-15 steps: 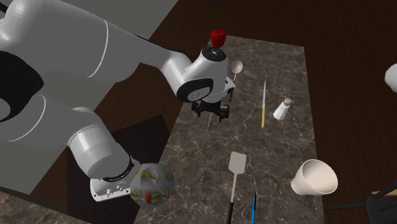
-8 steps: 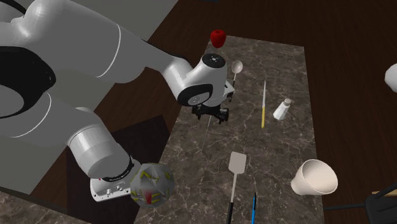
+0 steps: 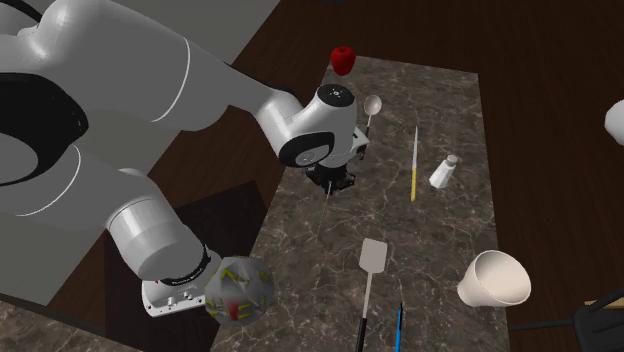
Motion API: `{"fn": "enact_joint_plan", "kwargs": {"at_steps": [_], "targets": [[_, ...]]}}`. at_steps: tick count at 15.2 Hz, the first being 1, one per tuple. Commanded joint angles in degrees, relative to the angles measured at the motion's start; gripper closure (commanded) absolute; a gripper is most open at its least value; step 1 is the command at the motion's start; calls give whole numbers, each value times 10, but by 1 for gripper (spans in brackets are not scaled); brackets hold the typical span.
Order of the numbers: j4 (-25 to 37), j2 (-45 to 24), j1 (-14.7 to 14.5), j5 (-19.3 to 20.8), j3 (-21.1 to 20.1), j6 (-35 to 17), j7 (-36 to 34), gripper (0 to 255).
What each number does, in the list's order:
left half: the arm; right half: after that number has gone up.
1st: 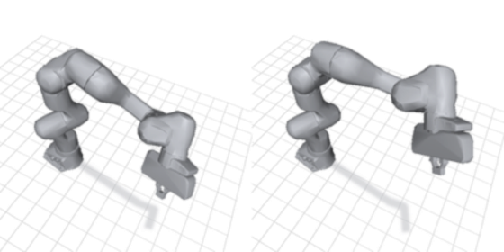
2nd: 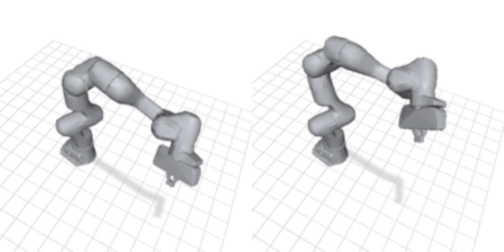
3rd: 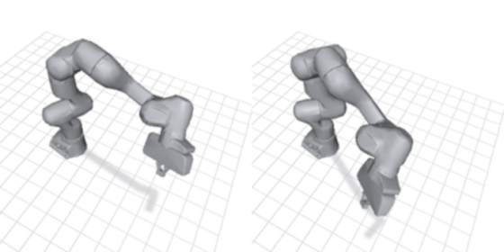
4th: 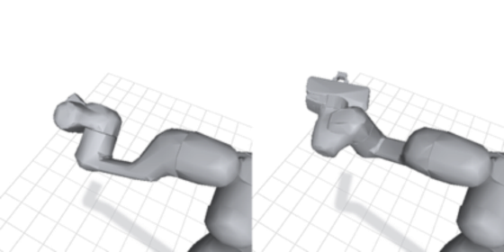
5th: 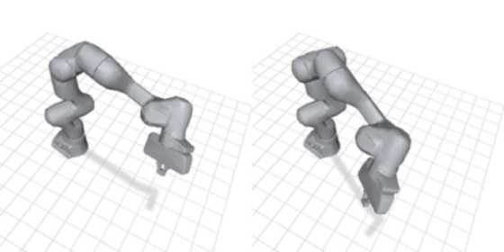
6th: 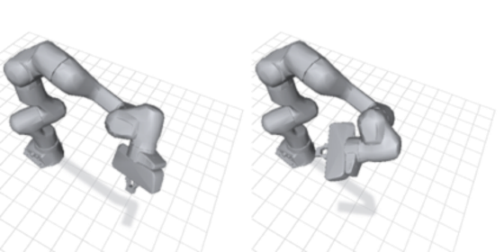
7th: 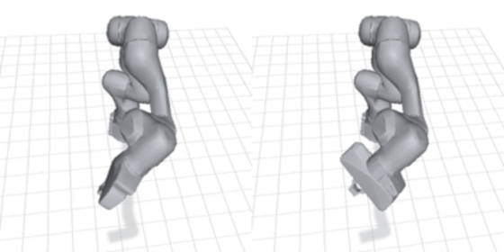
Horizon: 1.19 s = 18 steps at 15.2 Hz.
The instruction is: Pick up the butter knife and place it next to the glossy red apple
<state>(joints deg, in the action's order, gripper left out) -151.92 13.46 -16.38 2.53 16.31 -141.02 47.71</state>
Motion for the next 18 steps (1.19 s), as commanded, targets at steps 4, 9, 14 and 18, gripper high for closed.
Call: {"fn": "enact_joint_plan", "kwargs": {"at_steps": [4,9,14,18], "targets": [[0,0,0,0,0,0,0,255],[9,20,2,6,-3,28,-5,255],[26,50,5,12,-8,75,-12,255],[42,71,7,15,-12,111,-16,255]]}}
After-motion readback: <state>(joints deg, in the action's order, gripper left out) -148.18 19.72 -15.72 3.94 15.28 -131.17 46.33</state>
